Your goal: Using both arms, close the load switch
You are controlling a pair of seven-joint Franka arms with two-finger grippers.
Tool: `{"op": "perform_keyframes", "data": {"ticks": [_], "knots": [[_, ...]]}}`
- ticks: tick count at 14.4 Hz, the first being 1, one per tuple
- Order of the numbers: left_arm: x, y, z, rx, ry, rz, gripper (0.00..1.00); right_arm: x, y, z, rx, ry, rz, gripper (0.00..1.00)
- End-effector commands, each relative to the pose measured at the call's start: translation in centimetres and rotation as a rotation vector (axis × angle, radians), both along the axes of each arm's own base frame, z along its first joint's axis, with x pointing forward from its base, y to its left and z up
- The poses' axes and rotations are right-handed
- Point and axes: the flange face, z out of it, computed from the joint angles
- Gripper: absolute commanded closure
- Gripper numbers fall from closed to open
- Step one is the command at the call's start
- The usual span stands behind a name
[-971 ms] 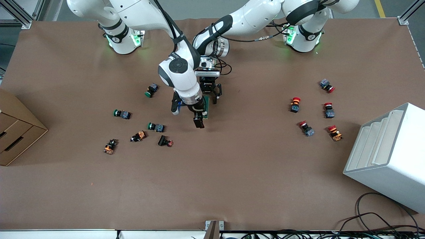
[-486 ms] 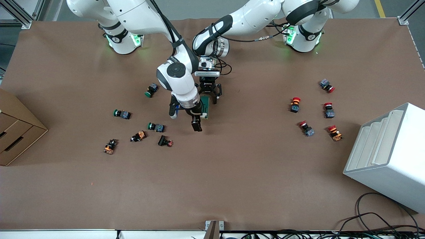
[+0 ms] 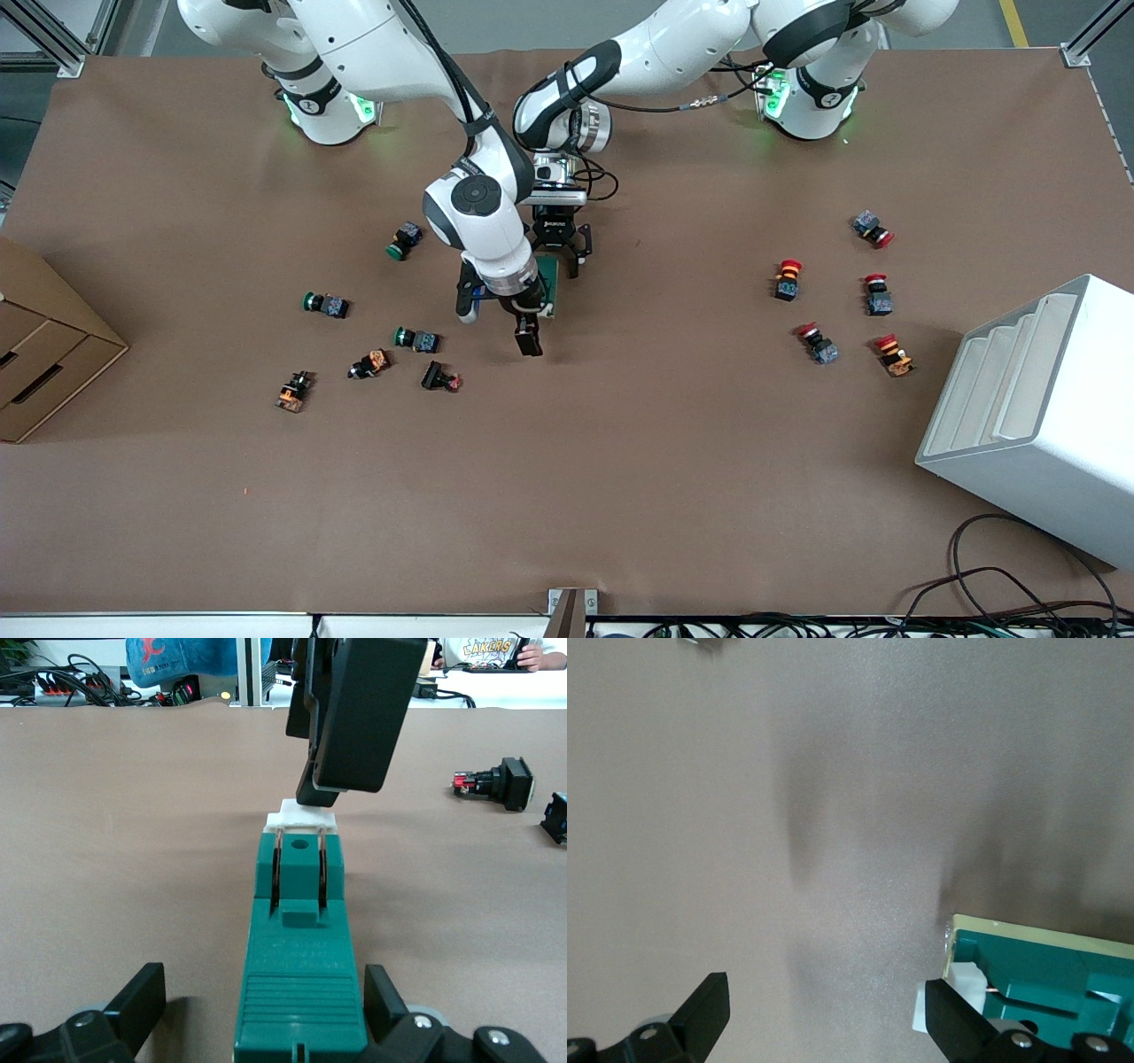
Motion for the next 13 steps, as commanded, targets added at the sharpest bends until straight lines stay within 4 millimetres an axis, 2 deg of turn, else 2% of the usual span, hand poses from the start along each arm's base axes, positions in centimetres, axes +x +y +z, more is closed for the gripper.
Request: {"op": "perform_keyframes", "data": {"ticks": [1, 3, 5, 6, 8, 13], "knots": [[0.4, 0.0, 0.2, -0.015, -0.018, 0.008, 0.01, 1.7, -0.2, 0.7, 0.0, -0.016, 0.006, 0.0], [0.5, 0.2, 0.0, -0.011, -0.02, 0.01, 0.01, 3.7, -0.3, 3.1, -0.038, 0.016, 0.018, 0.0], [0.6, 0.2, 0.1, -0.01, -0.023, 0.011, 0.01, 6.1, -2.0, 5.5, -0.09, 0.061, 0.064, 0.0], [0.6, 0.2, 0.1, -0.01, -0.023, 0.011, 0.01, 7.4, -3.6, 7.6, -0.106, 0.071, 0.098, 0.0], [0.7, 0.2, 0.2, -0.011, -0.024, 0.011, 0.01, 9.1, -6.6, 9.9, -0.129, 0.064, 0.182, 0.0], [0.8, 0.2, 0.2, -0.013, -0.024, 0.013, 0.01, 11.6, -14.5, 13.9, -0.228, 0.105, 0.502, 0.0]]}}
